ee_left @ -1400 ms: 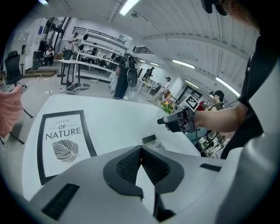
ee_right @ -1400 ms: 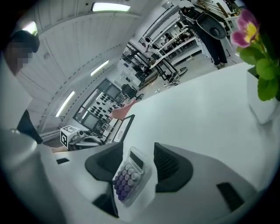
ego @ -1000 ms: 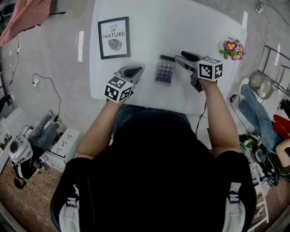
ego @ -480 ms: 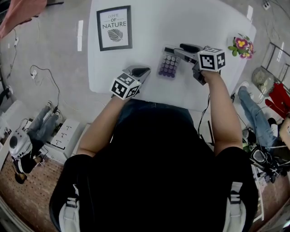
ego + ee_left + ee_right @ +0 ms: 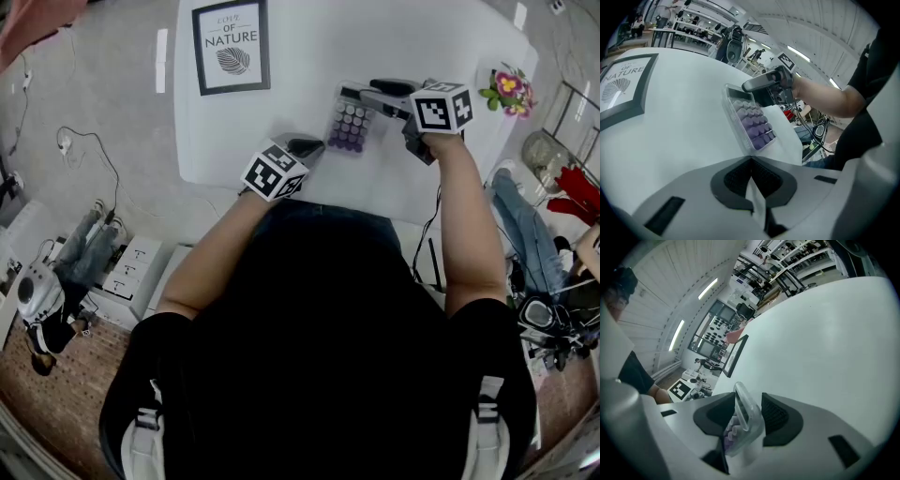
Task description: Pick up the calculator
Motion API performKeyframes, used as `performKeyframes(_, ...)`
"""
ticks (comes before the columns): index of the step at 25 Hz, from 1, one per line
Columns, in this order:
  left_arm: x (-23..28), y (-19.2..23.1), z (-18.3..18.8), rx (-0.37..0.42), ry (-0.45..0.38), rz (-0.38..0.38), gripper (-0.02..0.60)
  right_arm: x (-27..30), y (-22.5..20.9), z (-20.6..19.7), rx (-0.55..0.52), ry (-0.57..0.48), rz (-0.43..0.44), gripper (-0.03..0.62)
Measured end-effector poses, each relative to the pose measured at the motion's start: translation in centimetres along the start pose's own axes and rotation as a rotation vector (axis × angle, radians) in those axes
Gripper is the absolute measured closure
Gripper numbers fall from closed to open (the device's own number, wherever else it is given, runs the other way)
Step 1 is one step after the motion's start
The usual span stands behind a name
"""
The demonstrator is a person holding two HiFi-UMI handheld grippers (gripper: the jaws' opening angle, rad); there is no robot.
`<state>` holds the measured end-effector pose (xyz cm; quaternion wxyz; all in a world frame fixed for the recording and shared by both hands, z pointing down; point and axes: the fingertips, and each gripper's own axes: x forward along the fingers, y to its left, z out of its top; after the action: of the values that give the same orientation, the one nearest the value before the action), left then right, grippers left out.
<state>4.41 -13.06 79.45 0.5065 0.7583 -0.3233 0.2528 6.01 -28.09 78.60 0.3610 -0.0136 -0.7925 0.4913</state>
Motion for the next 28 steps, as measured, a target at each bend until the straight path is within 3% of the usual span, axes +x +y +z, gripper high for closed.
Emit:
performKeyframes(9,-0.1,-0.1,0.1,-0.042,-0.006,0.007,0.564,0.0,0.2,-0.1,-0.005,0.015,0.004,0.421)
performKeyframes(14,0.0,0.0,0.1,-0.060,-0.019,0.014,0.565,0.9,1.1,-1.9,-0.006,0.105,0.056,0.436)
performKeyframes(28,0.3,0.0,0.4,-0.043,-0.019,0.006,0.565,0.5,0.9,-1.5,0.120,-0.012,0.079,0.476)
